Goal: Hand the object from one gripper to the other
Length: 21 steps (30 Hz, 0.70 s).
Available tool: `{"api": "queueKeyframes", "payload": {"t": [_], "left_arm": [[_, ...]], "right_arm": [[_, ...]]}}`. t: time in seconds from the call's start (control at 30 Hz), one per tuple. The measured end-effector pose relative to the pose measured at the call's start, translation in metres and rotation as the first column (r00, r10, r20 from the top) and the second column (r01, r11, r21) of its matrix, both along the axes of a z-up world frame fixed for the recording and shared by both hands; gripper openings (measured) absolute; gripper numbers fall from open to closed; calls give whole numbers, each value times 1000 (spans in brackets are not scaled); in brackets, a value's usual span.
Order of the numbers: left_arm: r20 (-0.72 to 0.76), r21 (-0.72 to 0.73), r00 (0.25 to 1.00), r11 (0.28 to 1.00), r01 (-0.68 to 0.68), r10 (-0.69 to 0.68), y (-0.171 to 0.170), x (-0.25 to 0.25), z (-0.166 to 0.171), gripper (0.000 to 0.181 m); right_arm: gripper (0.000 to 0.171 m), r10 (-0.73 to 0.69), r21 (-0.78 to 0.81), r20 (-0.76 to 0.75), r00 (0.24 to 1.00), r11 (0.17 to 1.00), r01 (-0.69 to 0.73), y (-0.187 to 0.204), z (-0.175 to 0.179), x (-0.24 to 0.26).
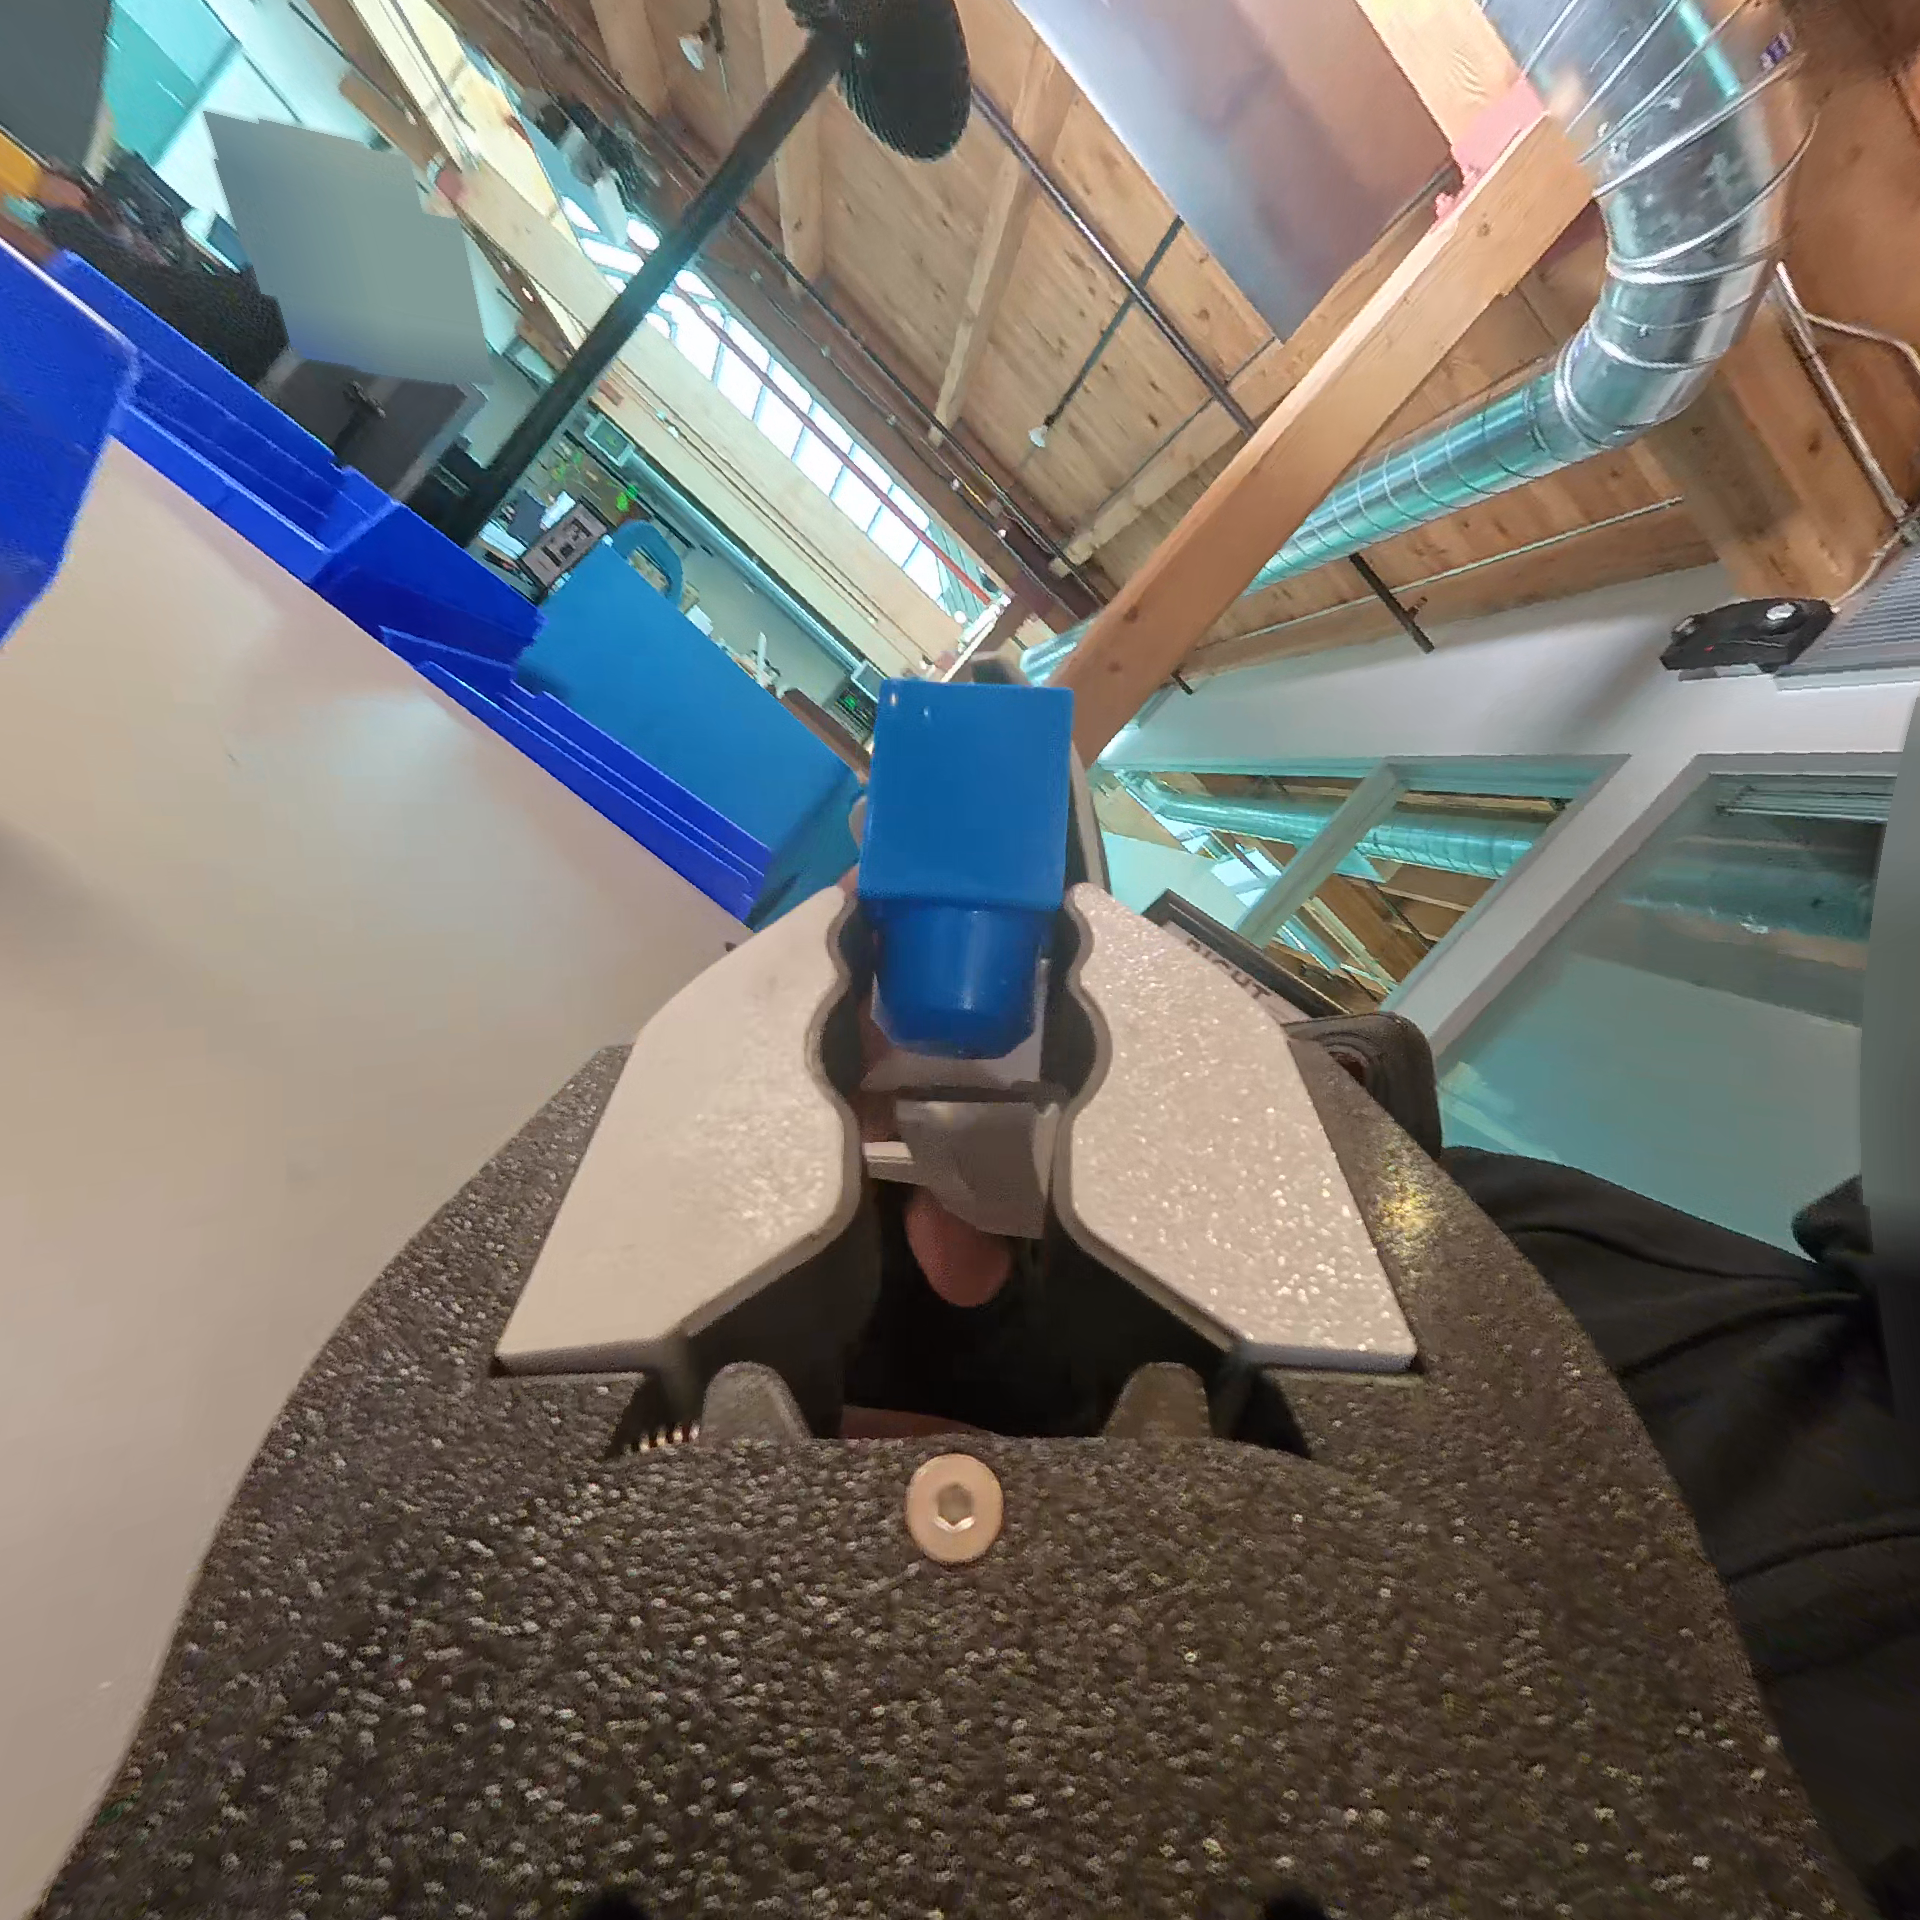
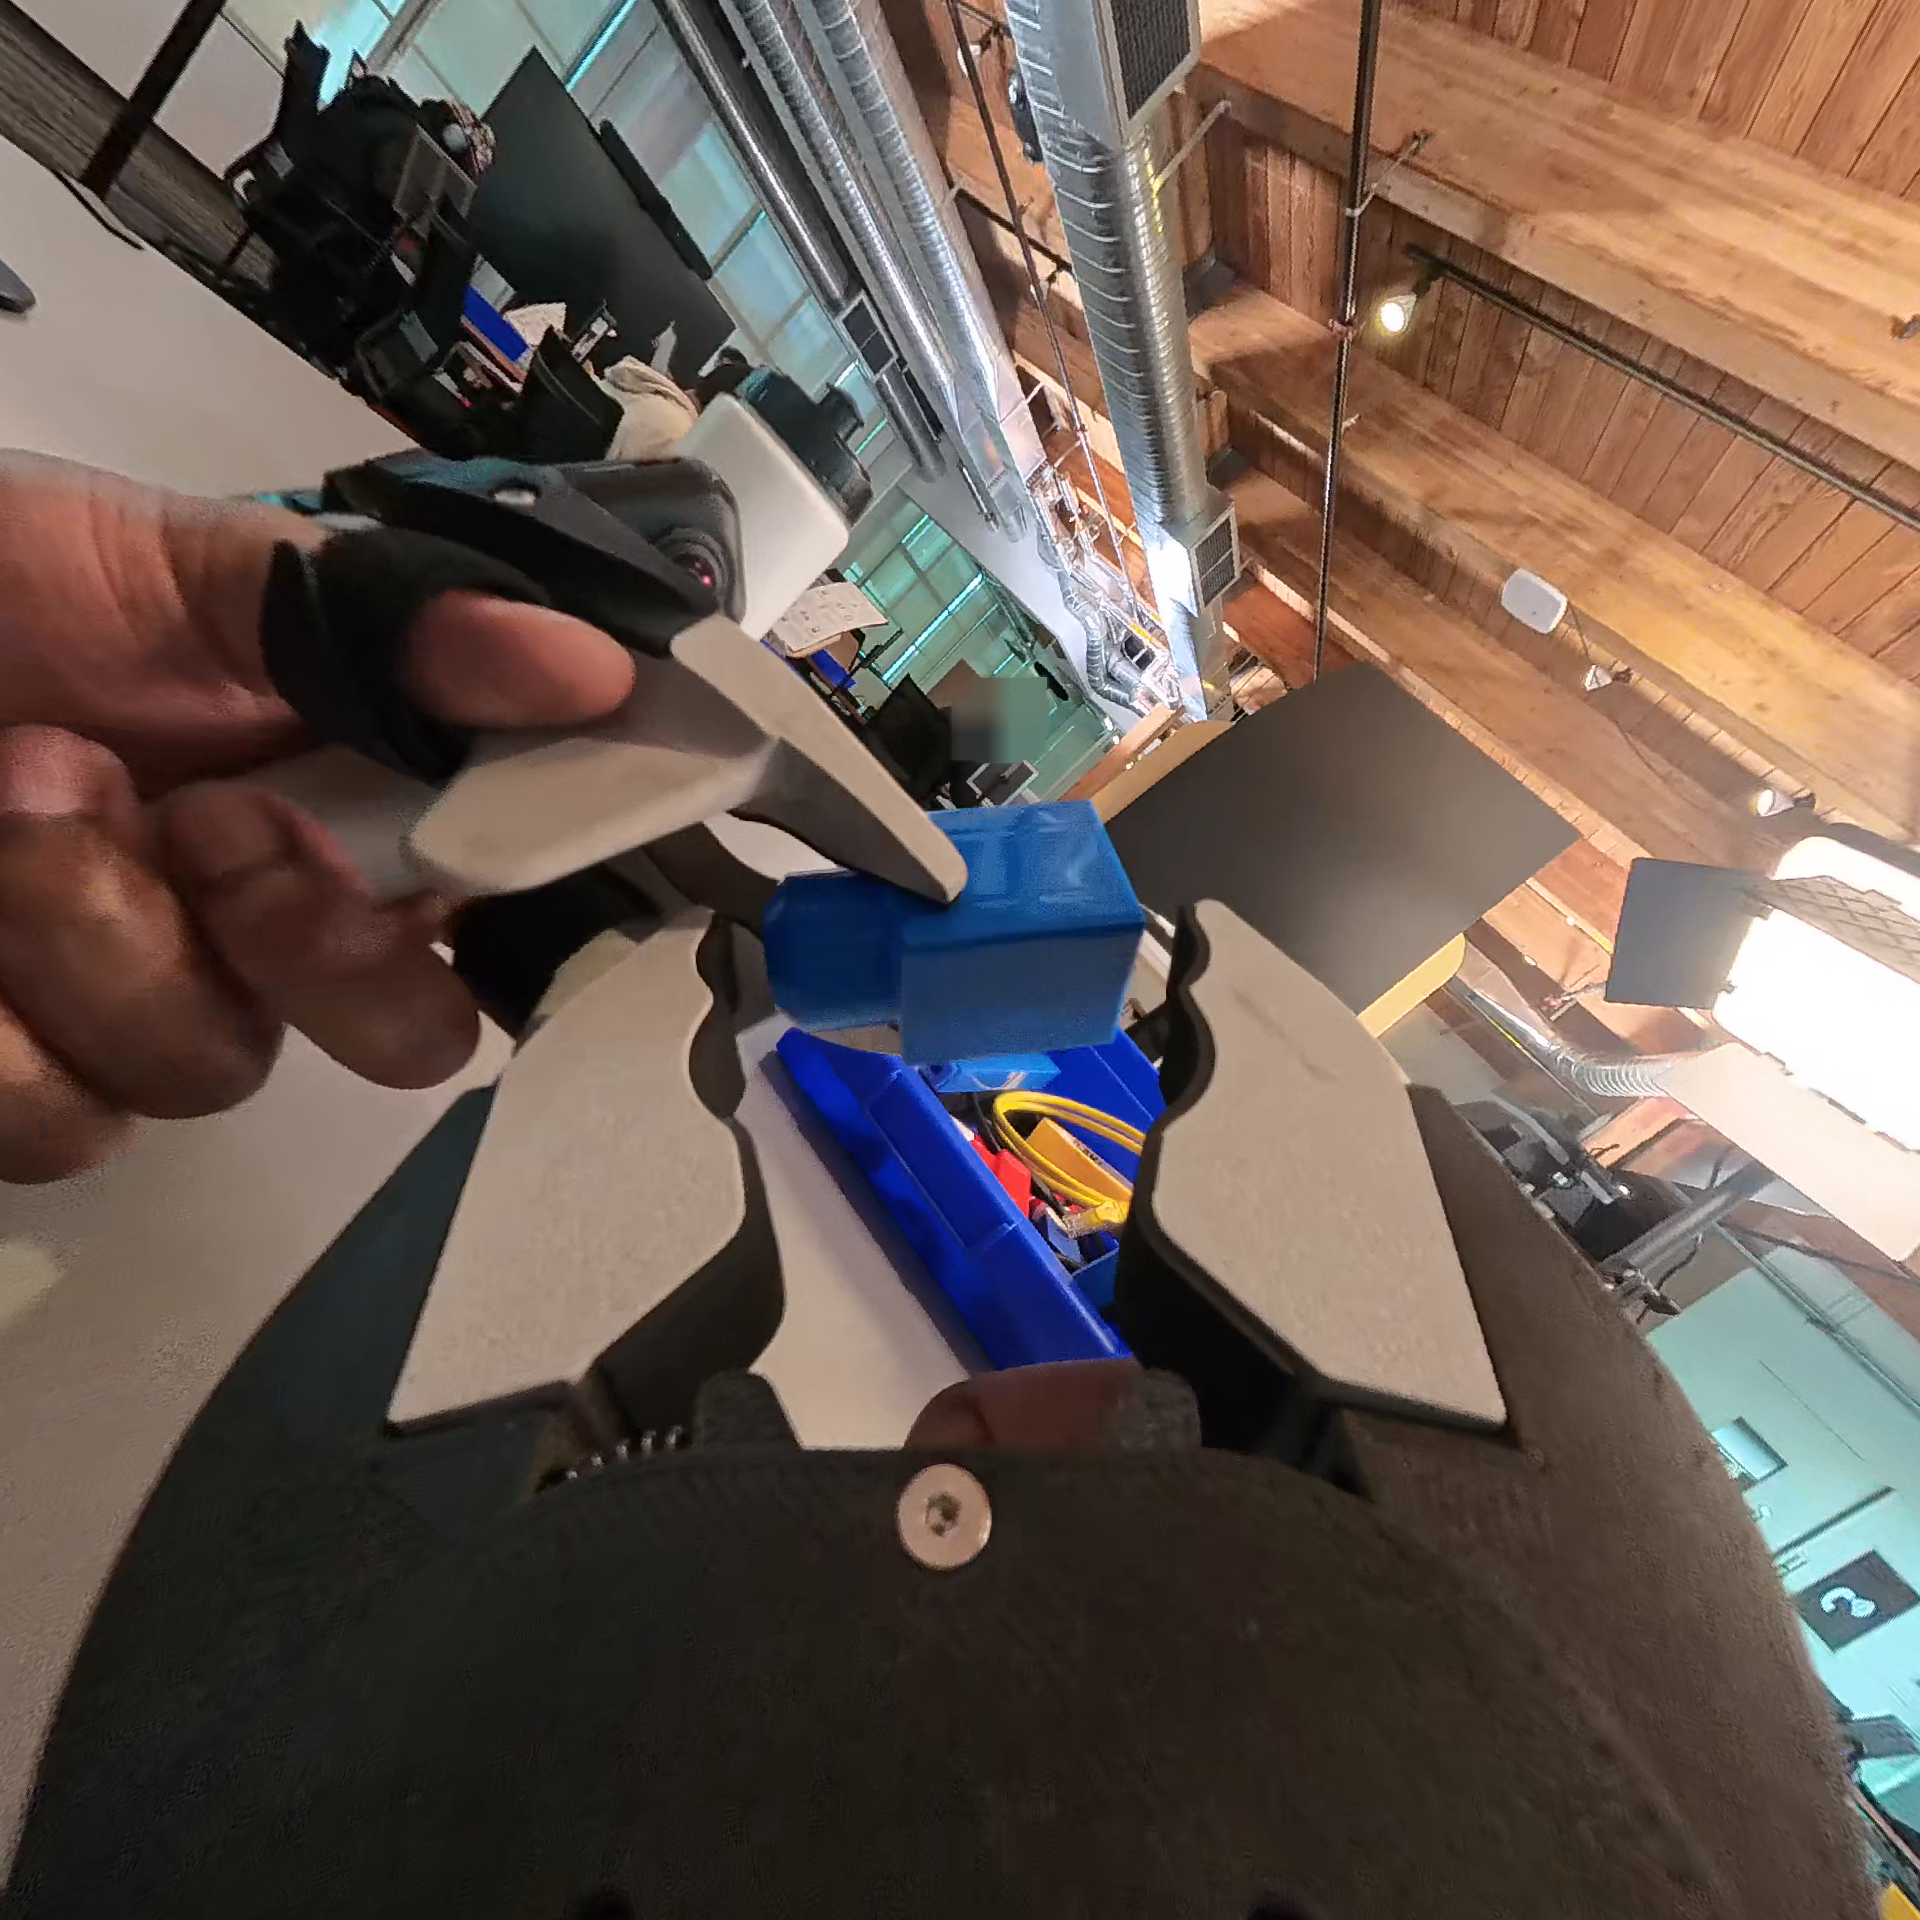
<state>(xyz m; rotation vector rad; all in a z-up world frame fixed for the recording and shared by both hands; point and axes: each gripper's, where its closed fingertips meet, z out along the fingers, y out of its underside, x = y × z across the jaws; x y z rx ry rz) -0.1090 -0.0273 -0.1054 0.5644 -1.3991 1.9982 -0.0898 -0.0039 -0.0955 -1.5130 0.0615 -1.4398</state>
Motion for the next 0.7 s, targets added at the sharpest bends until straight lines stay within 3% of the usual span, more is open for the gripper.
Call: {"api": "queueKeyframes", "payload": {"t": [0.2, 0.33, 0.5, 0.6, 0.7], "left_arm": [[57, 41, 998, 999, -4, 1, -2, -3, -2, 34], [340, 85, 933, 984, -158, 120, 4, 0, 0, 54], [740, 35, 634, 929, -369, 225, 21, 1, 6, 65], [865, -34, 426, 880, -475, 264, 29, 5, 7, 67], [937, -112, 201, 790, -603, 286, 25, 14, 3, 68]], "right_arm": [[70, -26, 18, -21, 999, 999, 27, 0, -3, 5], [70, 16, 138, -172, 985, 990, 8, -7, -5, 14], [69, 228, 400, -428, 874, 915, -43, -19, -3, 21], [70, 424, 572, -541, 727, 819, -53, -20, -5, 21], [70, 620, 741, -524, 584, 670, -48, -17, 1, 17]]}}
